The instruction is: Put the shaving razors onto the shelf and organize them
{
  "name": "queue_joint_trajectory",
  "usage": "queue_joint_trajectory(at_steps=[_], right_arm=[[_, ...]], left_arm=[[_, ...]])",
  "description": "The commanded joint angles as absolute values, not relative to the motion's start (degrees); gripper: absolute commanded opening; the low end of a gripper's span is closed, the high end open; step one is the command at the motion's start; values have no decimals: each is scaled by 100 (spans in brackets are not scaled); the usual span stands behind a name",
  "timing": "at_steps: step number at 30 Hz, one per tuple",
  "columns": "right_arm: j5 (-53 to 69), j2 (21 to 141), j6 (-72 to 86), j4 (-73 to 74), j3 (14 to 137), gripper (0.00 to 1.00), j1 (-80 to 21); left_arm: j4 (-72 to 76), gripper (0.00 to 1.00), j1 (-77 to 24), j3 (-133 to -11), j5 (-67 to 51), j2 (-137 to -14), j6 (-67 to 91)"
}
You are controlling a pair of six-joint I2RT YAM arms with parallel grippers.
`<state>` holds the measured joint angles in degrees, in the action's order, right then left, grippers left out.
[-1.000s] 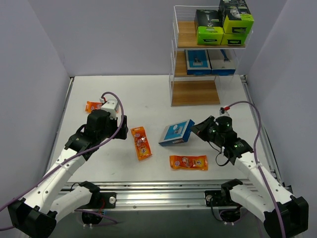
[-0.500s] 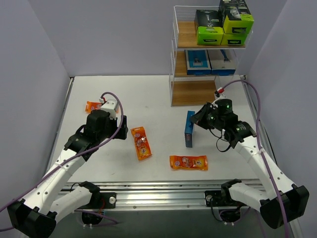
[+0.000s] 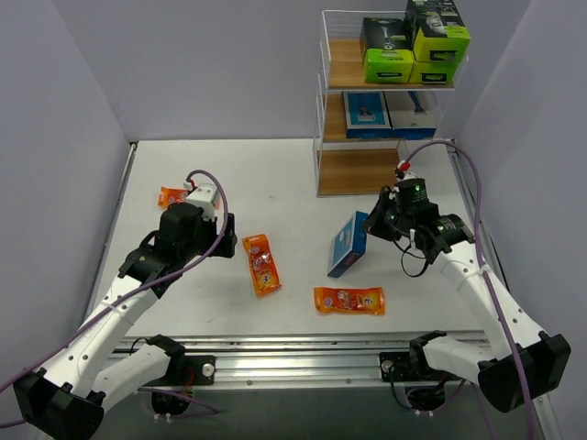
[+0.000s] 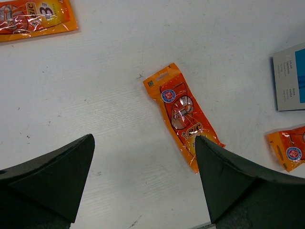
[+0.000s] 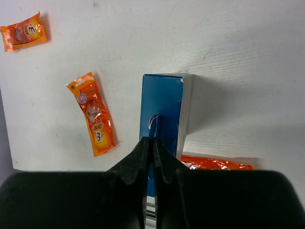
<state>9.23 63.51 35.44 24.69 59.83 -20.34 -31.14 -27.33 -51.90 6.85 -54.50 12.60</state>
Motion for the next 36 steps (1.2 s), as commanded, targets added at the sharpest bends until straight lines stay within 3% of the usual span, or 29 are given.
queue_joint_trajectory(at_steps=[1, 25, 36], right_arm=[[747, 6530, 3235, 2803, 6301, 0, -2065], [422, 6864, 3147, 3182, 6425, 12, -2136], [439, 6934, 3129, 3182, 6232, 9, -2144]], left_arm=[[-3032, 95, -2742, -5458, 624, -5326, 1204], [-3032, 95, -2742, -5449, 624, -5212, 1204], [-3032, 95, -2742, -5449, 624, -5177, 1204]])
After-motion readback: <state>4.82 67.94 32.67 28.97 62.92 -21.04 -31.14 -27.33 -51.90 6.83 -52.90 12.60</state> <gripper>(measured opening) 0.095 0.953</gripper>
